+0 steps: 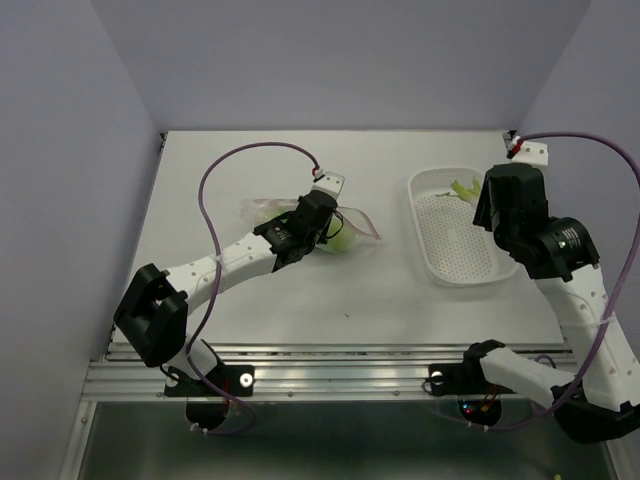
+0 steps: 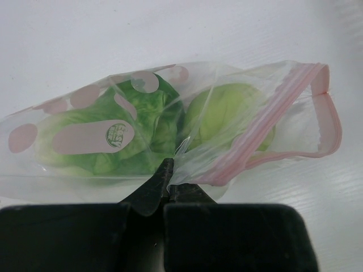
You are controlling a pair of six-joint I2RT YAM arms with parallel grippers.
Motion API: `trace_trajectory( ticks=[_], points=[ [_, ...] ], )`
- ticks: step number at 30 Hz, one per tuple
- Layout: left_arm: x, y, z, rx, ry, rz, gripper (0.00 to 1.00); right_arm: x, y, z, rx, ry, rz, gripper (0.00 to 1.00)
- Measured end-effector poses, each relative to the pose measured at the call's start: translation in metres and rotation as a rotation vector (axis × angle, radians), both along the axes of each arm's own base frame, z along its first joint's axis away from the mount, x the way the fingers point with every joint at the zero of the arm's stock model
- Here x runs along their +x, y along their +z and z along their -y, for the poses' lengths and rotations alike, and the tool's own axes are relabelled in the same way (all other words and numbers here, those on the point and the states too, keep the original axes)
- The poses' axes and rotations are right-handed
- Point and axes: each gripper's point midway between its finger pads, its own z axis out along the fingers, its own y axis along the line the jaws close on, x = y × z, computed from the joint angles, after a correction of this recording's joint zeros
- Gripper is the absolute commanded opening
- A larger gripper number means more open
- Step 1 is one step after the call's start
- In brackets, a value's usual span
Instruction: Open the zip-top bag and remove the fake food
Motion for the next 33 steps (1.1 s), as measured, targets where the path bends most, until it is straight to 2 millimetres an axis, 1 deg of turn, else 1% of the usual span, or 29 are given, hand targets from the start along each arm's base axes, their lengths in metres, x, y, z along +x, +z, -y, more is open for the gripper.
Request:
trace_trajectory(
  ticks=[5,8,12,18,21,28,33],
  points=[
    [-0.001,-0.001,0.002,-0.012,-0.006,-0.005,0.0,0.017,-0.041,-0.004,-0.053,-0.012,-0.104,0.01],
    [-0.001,-0.001,0.003,-0.017,-0.007,-0.008,0.0,0.027,-0.055,-0.007,-0.079,0.0,-0.131,0.01],
    [-0.002,-0.002,0.003,-0.02,-0.007,-0.01,0.0,0.038,-0.059,-0.007,-0.094,0.009,-0.099,0.01],
    [-0.002,-0.002,0.004,-0.025,-0.004,-0.01,0.0,0.054,-0.086,0.003,-0.117,-0.002,-0.086,0.01],
    [-0.002,-0.002,0.004,-0.026,-0.003,-0.011,0.0,0.06,-0.1,0.005,-0.123,0.012,-0.085,0.01],
    [-0.002,-0.002,0.004,-0.026,-0.003,-0.011,0.0,0.072,-0.109,0.006,-0.145,0.026,-0.039,0.01],
    [-0.002,-0.003,0.003,-0.025,-0.004,-0.011,0.0,0.075,-0.116,0.009,-0.158,0.035,-0.006,0.01]
  ],
)
